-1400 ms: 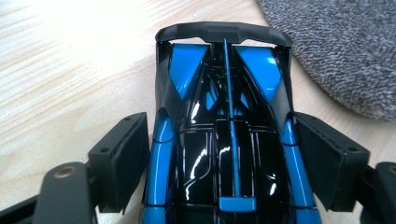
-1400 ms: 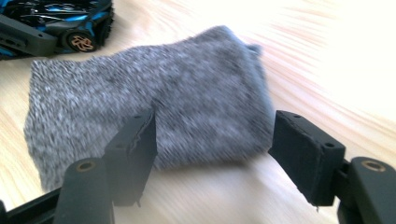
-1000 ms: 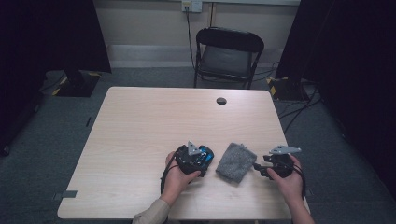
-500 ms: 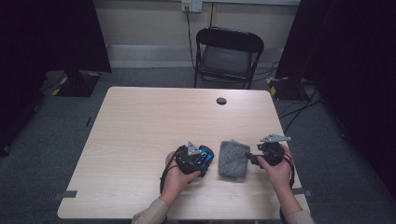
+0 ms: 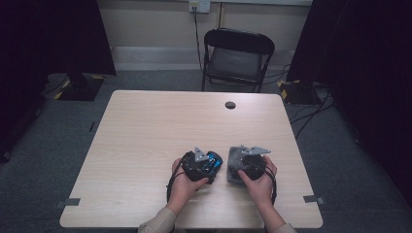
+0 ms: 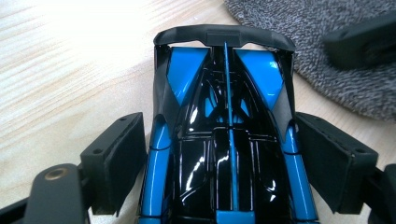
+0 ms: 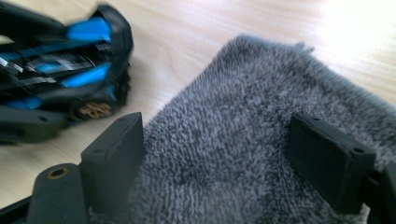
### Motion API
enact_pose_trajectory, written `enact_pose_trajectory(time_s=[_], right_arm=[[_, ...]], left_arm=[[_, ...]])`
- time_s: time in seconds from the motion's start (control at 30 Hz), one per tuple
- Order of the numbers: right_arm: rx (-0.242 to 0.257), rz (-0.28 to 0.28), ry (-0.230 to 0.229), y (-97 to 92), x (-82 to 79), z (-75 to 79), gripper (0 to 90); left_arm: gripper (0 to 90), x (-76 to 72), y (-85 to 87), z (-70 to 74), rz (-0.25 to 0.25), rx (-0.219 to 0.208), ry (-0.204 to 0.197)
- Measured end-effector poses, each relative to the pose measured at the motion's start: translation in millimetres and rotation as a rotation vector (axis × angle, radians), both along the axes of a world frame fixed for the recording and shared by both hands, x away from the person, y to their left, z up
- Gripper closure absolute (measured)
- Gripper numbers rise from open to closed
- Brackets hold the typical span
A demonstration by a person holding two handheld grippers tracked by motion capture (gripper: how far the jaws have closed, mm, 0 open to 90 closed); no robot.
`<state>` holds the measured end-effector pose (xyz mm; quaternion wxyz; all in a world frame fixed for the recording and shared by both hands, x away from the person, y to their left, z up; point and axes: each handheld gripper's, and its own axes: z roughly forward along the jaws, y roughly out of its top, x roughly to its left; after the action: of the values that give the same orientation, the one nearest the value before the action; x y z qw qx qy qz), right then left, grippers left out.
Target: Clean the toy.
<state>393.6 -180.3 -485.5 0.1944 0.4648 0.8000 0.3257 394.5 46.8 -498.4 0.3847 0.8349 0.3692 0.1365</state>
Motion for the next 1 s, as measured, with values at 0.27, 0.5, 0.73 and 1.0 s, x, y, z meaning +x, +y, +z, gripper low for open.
enact_pose_trajectory(time_s=[0.27,0.5,0.73,1.0], right_arm=[[0.022,0.045,-0.036,-17.8,-5.1,-6.9,41.5],[0.025,0.094,-0.029,-38.0,-14.4,-5.2,62.2],[0.022,0.13,-0.011,-45.1,-18.3,-3.1,68.6],[0.056,0.125,-0.02,-48.4,-19.1,-5.4,68.5]], left_arm=[[15.2,0.9,-6.0,-0.2,-0.016,0.049,-0.015],[21.2,-0.1,-6.8,1.9,-0.023,0.054,-0.008],[25.8,-0.4,-7.1,3.7,-0.014,0.062,-0.004],[26.0,-1.1,-7.1,3.5,-0.021,0.058,-0.009]])
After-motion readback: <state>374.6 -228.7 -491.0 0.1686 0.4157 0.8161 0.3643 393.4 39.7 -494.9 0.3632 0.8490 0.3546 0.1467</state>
